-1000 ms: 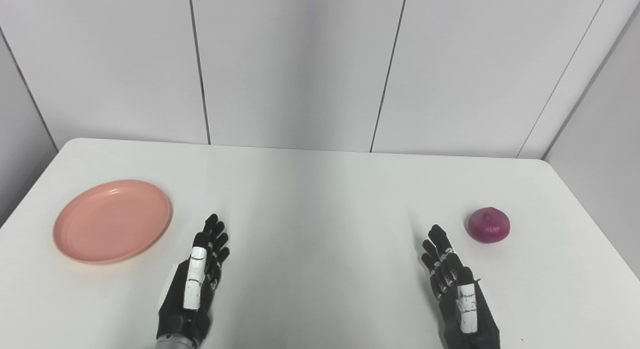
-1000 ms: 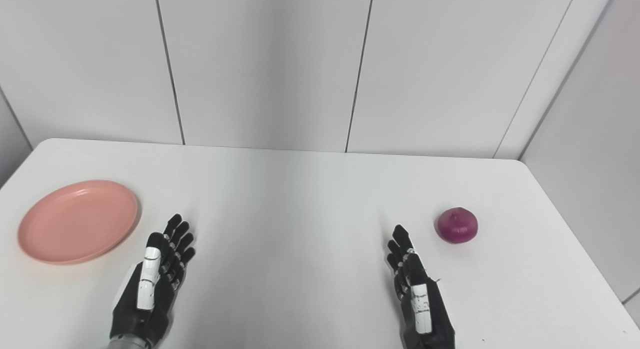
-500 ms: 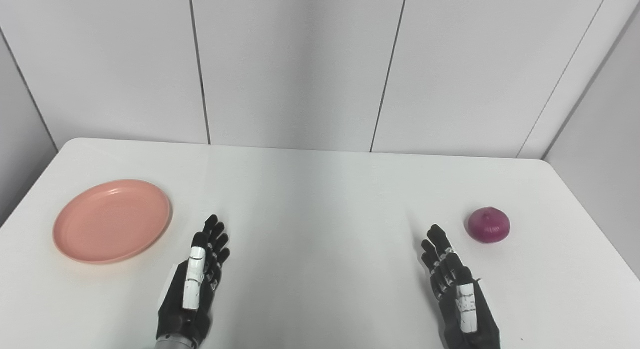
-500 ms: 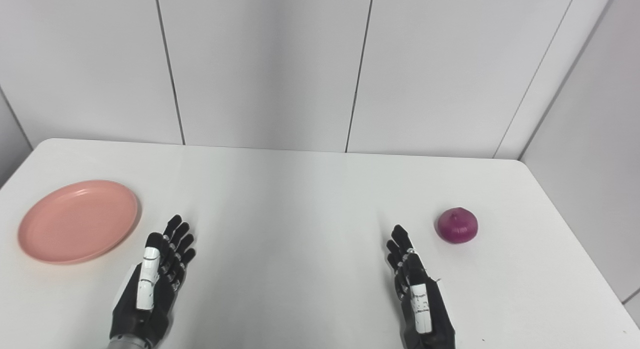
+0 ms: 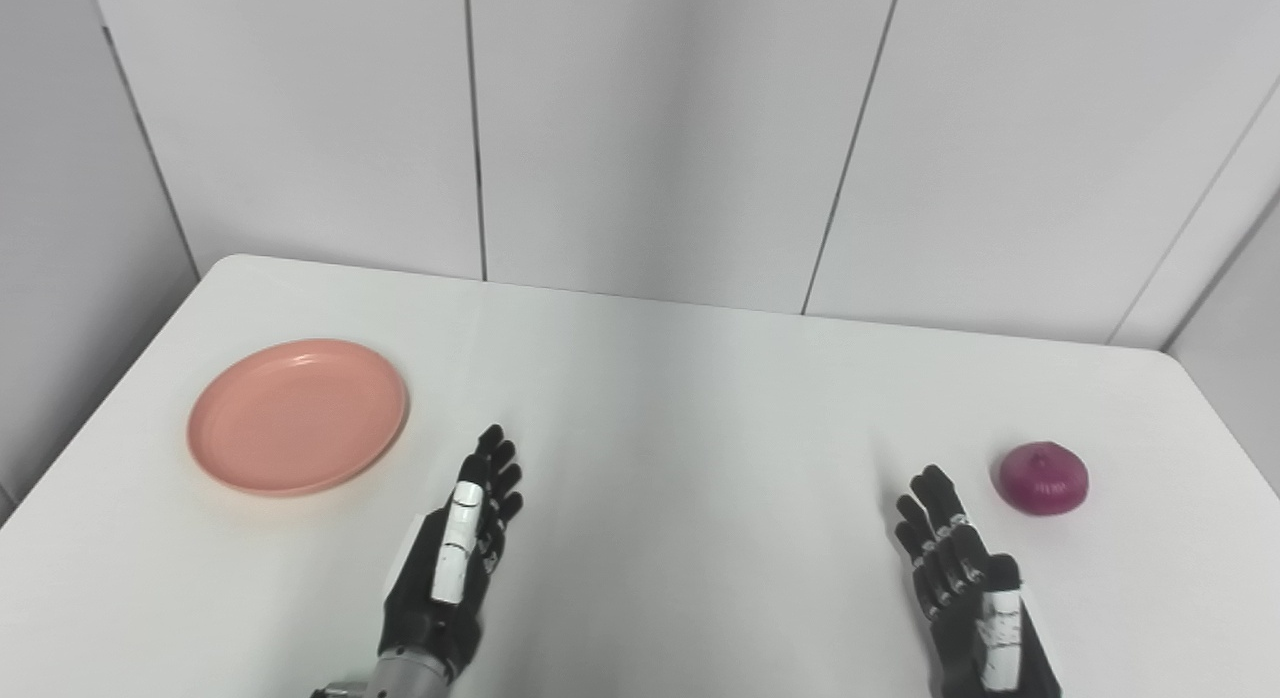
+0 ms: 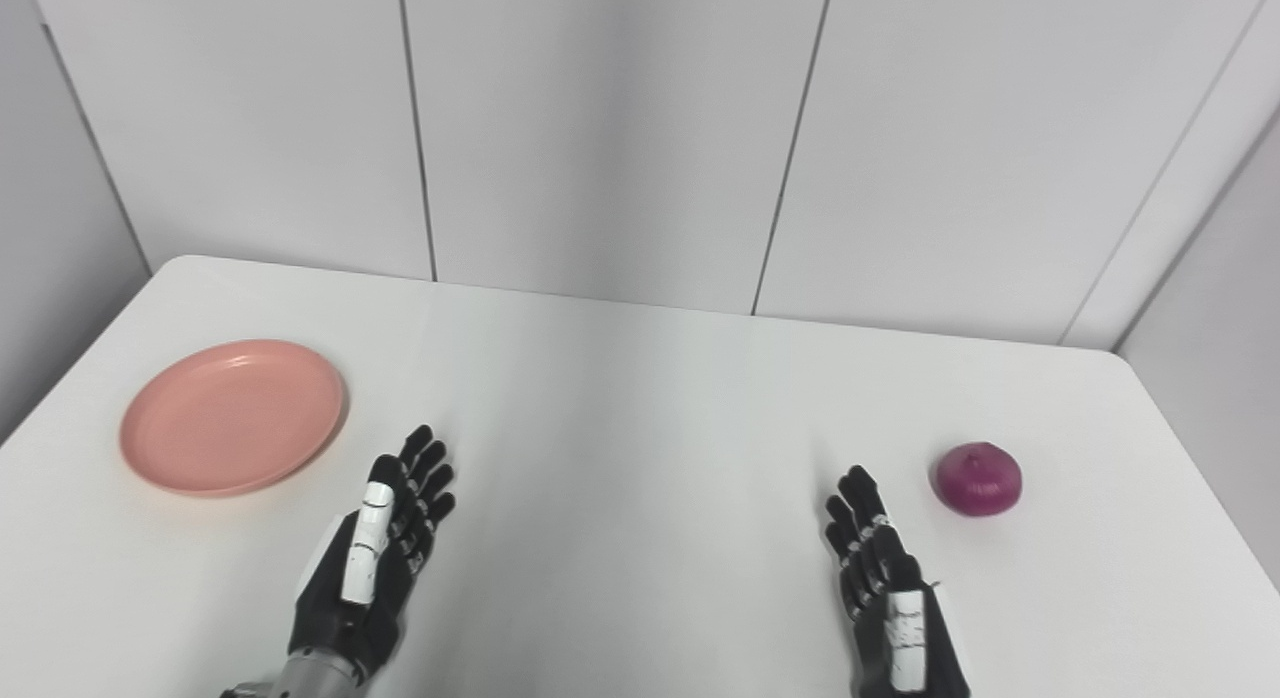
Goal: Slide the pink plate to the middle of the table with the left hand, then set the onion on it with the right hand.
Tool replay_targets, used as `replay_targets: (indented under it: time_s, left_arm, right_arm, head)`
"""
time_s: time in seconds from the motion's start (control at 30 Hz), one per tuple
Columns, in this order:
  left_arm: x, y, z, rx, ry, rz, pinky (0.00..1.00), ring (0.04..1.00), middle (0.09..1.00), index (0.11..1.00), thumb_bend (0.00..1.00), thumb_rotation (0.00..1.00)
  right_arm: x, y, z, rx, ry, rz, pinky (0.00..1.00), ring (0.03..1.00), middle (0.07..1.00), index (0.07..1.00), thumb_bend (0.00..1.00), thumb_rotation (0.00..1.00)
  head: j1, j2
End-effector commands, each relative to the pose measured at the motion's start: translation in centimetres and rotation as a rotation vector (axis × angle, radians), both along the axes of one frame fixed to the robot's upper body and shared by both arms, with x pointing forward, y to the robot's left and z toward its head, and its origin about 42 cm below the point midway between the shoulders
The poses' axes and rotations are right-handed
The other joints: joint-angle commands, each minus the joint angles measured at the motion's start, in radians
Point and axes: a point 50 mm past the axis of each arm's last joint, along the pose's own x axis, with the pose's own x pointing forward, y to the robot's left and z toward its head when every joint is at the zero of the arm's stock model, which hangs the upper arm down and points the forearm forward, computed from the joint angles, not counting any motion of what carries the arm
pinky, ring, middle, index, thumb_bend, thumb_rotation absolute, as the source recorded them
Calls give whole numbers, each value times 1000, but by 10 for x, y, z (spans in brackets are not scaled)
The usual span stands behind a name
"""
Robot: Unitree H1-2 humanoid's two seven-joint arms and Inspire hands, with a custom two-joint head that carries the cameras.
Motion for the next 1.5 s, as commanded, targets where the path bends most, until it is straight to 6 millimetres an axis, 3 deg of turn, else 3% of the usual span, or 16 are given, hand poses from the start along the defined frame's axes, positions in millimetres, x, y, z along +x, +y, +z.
replay_targets:
  time_s: [0.0, 0.1, 0.23, 0.4, 0.53, 0.83, 1.0, 1.3, 1.47]
  left_arm:
    - [-36, -15, -9, -90, 67, 65, 1000, 1000, 1000, 1000, 758, 939]
    - [-26, -18, 3, -85, 29, 71, 1000, 1000, 1000, 1000, 763, 938]
    - [-14, -17, 16, -59, -11, 77, 1000, 1000, 1000, 1000, 771, 964]
    - [10, 3, 47, -48, -91, 77, 1000, 1000, 1000, 1000, 820, 957]
    - [31, 28, 72, -36, -133, 49, 1000, 1000, 1000, 1000, 832, 998]
    - [77, 91, 124, -20, -217, 21, 1000, 1000, 1000, 1000, 864, 987]
    - [103, 124, 147, -18, -230, 10, 1000, 1000, 1000, 1000, 870, 970]
    - [144, 175, 177, 39, -214, 4, 1000, 997, 986, 1000, 856, 973]
    - [165, 205, 183, 82, -209, 35, 1000, 995, 980, 995, 873, 947]
  right_arm:
    - [-16, -38, -37, -35, 117, -42, 1000, 999, 995, 990, 881, 930]
    - [-14, -48, -43, -43, 122, -45, 1000, 1000, 999, 996, 945, 921]
    - [-10, -56, -48, -38, 128, -43, 1000, 1000, 1000, 1000, 932, 938]
    - [-7, -59, -51, -37, 140, -44, 1000, 1000, 1000, 1000, 900, 974]
    - [-7, -59, -51, -37, 141, -37, 1000, 1000, 1000, 1000, 882, 996]
    - [-8, -57, -52, -26, 144, -37, 1000, 1000, 1000, 1000, 868, 1000]
    - [-8, -55, -52, -36, 150, -38, 1000, 1000, 1000, 1000, 920, 992]
    - [-7, -51, -55, -32, 155, -25, 1000, 1000, 1000, 1000, 922, 994]
    - [-6, -48, -56, -22, 157, -25, 1000, 1000, 1000, 1000, 887, 996]
  head:
    - [27, -8]
    - [74, -23]
    - [107, -36]
    - [128, -46]
    - [134, -51]
    - [142, -59]
    - [143, -62]
    - [148, -81]
    - [147, -90]
